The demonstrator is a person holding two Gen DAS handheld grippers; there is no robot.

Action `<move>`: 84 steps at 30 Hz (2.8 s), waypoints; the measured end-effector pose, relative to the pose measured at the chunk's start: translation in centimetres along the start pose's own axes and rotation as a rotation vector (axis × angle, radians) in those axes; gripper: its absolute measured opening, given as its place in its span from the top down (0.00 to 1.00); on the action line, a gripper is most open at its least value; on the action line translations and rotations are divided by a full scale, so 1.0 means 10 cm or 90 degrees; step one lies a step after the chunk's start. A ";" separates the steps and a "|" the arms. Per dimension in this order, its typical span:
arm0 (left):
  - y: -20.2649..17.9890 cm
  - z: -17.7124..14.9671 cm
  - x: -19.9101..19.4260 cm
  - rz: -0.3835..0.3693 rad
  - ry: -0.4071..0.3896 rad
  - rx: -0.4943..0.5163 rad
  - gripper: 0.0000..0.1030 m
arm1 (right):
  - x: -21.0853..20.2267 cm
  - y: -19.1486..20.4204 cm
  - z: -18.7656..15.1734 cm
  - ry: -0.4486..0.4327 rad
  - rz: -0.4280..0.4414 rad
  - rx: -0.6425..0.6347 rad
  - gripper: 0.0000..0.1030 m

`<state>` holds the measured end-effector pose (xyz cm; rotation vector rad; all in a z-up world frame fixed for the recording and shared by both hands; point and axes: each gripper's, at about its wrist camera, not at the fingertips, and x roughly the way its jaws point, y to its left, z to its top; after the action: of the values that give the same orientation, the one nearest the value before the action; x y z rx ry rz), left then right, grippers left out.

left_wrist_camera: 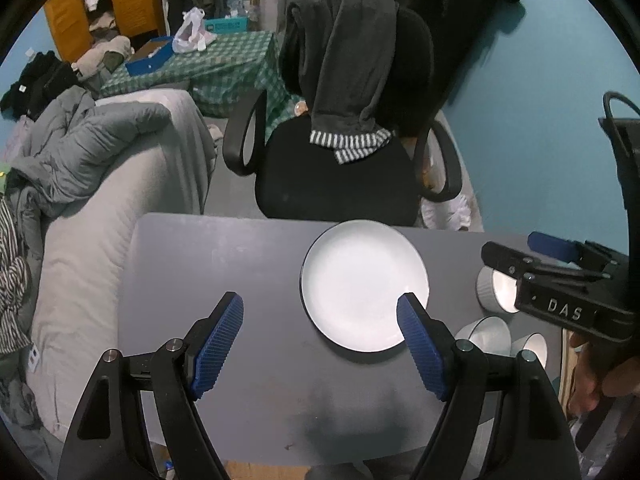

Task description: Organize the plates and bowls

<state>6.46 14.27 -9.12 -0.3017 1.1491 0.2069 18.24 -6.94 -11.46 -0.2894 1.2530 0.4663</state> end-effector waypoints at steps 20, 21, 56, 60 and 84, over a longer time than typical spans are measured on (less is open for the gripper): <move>-0.11 -0.19 -0.71 -0.038 -0.059 0.025 0.22 | -0.82 0.09 -0.22 -0.097 -0.006 0.030 0.29; -0.12 -0.20 -0.73 -0.039 -0.062 0.029 0.22 | -0.84 0.09 -0.23 -0.101 -0.009 0.032 0.29; -0.91 -0.31 -1.01 -0.143 -0.054 0.175 0.22 | -1.51 -0.52 -1.02 -0.143 -0.085 0.221 0.29; -1.08 -0.34 -0.98 -0.159 -0.049 0.192 0.22 | -1.55 -0.68 -1.14 -0.134 -0.096 0.249 0.29; -2.18 -0.29 -0.65 -0.189 0.006 0.256 0.22 | -1.57 -1.60 -1.46 -0.112 -0.096 0.343 0.29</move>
<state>8.21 -7.23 -1.41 -0.1131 1.1130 -0.2852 10.08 -30.40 -1.41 0.1131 1.1279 0.0130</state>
